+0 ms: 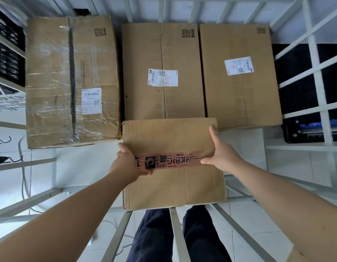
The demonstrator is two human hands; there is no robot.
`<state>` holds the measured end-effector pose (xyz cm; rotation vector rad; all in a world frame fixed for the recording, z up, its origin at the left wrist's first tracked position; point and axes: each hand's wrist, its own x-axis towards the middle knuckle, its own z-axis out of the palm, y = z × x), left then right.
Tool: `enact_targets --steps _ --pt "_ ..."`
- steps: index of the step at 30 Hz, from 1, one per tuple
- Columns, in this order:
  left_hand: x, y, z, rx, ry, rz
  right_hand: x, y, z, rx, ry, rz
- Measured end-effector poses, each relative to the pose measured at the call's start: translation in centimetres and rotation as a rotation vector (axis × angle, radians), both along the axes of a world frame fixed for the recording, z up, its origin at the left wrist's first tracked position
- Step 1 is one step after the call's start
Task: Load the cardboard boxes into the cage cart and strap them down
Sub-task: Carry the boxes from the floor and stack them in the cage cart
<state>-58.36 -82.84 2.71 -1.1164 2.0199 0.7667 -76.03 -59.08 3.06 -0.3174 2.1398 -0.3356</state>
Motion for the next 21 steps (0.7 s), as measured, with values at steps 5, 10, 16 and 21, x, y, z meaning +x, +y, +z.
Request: enact_targets --steps 5,10,16,21 --pt "0.3 0.3 -2.8 -0.056 0.012 -0.103 0.9 0.0 -3.5 0.054 0.086 0.166" --pt "0.6 0.8 -5.7 -0.084 -0.025 -0.164 1.2 0.0 -6.5 0.050 0.100 0.216" --pt "0.5 0.1 -5.7 -0.137 -0.076 -0.253 0.9 -0.4 -6.8 0.064 0.117 0.314" --pt "-1.9 0.5 -2.6 -0.316 -0.036 -0.412 -0.3 -2.3 -3.8 0.110 0.258 0.330"
